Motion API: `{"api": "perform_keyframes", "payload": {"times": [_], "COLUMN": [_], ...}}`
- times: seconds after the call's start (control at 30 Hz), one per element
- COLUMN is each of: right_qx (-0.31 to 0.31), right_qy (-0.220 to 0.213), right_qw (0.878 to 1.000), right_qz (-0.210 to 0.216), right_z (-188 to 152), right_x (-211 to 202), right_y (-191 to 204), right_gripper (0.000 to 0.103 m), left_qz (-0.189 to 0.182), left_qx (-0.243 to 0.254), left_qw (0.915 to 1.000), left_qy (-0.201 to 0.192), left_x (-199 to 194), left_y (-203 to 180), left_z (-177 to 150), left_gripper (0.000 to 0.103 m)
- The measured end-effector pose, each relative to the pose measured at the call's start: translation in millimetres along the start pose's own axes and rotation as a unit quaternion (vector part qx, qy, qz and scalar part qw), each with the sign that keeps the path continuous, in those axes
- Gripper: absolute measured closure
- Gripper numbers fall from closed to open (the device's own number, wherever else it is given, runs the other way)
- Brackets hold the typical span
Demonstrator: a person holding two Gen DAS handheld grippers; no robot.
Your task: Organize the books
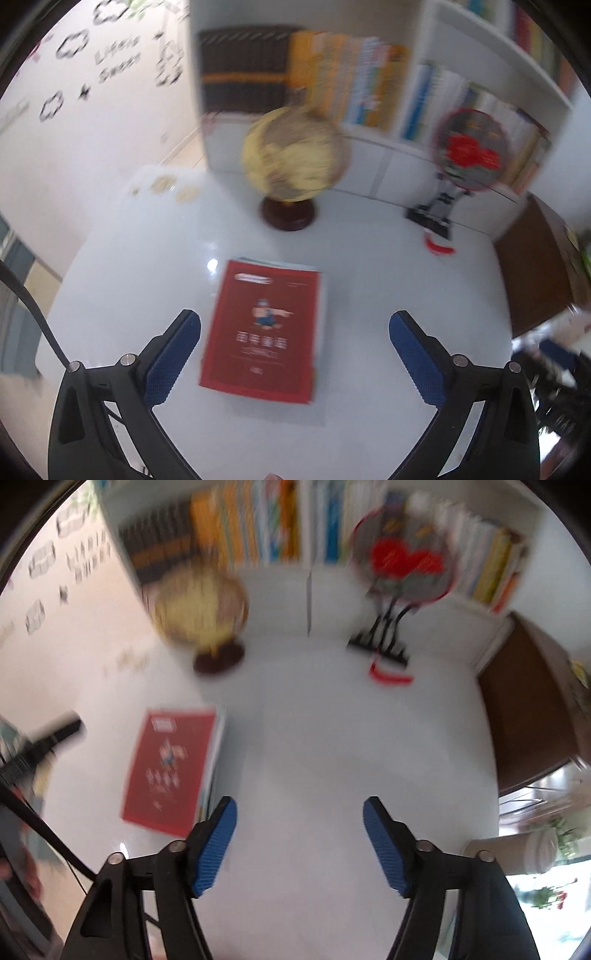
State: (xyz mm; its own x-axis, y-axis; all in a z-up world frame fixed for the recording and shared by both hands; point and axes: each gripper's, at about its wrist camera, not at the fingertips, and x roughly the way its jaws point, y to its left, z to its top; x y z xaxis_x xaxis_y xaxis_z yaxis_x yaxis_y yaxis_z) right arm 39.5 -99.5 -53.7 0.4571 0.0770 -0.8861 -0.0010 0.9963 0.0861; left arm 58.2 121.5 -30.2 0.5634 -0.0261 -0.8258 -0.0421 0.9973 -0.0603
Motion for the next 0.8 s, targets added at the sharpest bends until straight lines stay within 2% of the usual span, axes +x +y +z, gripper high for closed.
{"api": "perform_keyframes", "payload": {"times": [0.1,0.17,0.2,0.37,0.47,0.57,0.7,0.8], "right_qx": [0.031,0.043,0.046,0.035,0.000,-0.028,-0.022,-0.012], "right_qy": [-0.093,-0.149,-0.160,-0.218,-0.239,-0.235,-0.239,-0.235], "right_qw": [0.995,0.987,0.985,0.975,0.970,0.967,0.965,0.968], "right_qz": [0.033,0.043,0.042,0.008,-0.038,-0.094,-0.104,-0.090], "right_z": [-14.5,-25.7,-25.6,-37.6,-39.8,-42.2,-47.9,-45.7], "right_x": [-45.7,-71.8,-76.2,-108.5,-119.5,-121.0,-119.4,-119.0], "right_y": [-24.4,-39.8,-41.7,-49.4,-38.2,-24.6,-20.4,-19.6], "right_gripper": [0.029,0.021,0.017,0.017,0.013,0.011,0.011,0.011], "left_qz": [-0.014,-0.031,-0.041,-0.056,-0.051,-0.054,-0.044,-0.061], "left_qx": [0.015,0.021,0.024,0.015,0.030,0.046,0.069,0.069], "left_qw": [0.9993,0.9979,0.9972,0.9964,0.9961,0.9940,0.9924,0.9928], "left_qy": [-0.032,-0.053,-0.058,-0.062,-0.066,-0.083,-0.091,-0.077], "left_x": [-32.9,-53.2,-60.3,-68.2,-65.3,-70.3,-66.4,-58.1], "left_y": [-33.1,-48.3,-54.5,-70.7,-78.3,-84.3,-87.3,-82.9], "left_z": [-10.5,-18.8,-23.2,-30.9,-23.6,-24.5,-32.6,-37.3], "left_gripper": [0.001,0.001,0.001,0.001,0.001,0.001,0.001,0.001]}}
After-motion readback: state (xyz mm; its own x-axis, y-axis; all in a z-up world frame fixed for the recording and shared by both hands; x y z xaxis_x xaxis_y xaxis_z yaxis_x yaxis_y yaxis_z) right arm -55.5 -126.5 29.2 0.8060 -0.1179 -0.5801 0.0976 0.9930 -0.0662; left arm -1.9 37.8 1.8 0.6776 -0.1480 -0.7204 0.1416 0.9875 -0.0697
